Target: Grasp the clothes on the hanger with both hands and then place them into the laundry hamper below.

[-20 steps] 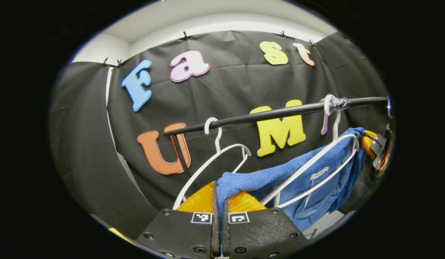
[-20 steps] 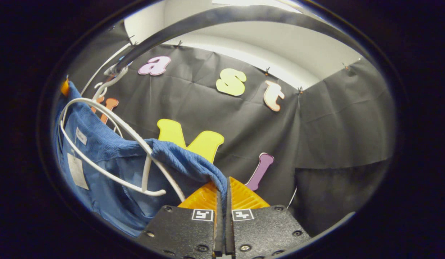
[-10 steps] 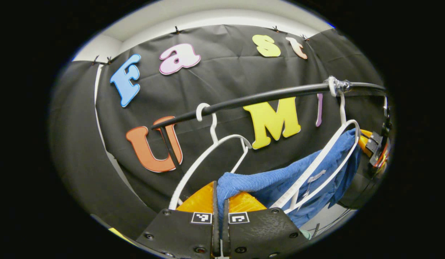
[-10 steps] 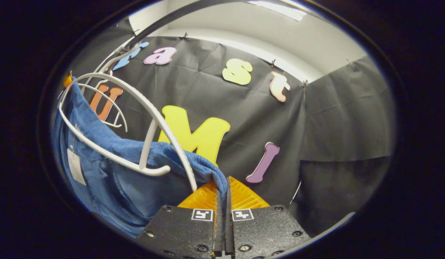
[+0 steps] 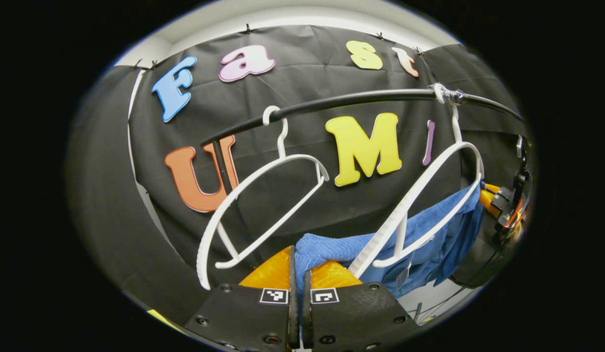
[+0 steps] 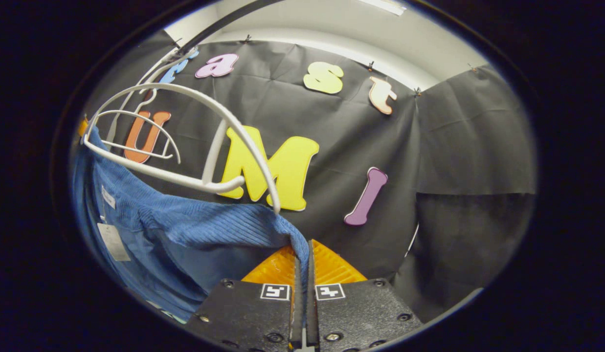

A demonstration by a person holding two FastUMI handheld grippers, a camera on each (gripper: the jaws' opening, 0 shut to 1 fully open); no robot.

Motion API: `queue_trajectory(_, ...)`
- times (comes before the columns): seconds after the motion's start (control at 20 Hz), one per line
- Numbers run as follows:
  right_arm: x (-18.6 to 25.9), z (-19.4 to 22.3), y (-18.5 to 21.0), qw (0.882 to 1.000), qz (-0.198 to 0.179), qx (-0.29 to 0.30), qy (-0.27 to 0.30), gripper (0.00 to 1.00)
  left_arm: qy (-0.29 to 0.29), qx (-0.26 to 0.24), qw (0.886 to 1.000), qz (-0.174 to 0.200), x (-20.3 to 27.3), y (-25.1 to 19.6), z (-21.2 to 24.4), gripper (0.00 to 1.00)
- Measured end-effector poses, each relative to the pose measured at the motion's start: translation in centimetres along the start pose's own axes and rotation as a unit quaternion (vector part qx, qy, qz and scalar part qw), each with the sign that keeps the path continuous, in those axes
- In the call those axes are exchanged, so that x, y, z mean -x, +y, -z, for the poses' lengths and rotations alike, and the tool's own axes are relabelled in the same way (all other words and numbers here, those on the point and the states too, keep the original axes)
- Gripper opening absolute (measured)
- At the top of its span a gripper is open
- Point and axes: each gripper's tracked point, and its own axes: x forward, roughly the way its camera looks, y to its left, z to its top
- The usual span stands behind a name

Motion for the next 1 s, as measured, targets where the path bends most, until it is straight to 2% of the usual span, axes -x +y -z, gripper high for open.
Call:
queue_trajectory(0.35, 3.7, 3.9, 2.0, 0.998, -0.020, -0.015, 0.056, 0.06, 0.024, 0.022, 0.999, -0.008, 1.8, -1.0, 4.2, 0.02)
queue_trajectory(0.55, 7.4, 5.3, 4.3, 0.995, -0.049, -0.012, 0.081, 0.06, 0.030, 0.029, 0.999, 0.007, 3.5, -3.1, 5.8, 0.03)
queue_trajectory(1.0, 13.4, 5.0, 6.6, 0.992, -0.083, -0.022, 0.093, 0.06, 0.043, 0.041, 0.997, 0.038, 7.1, -7.3, 8.3, 0.03)
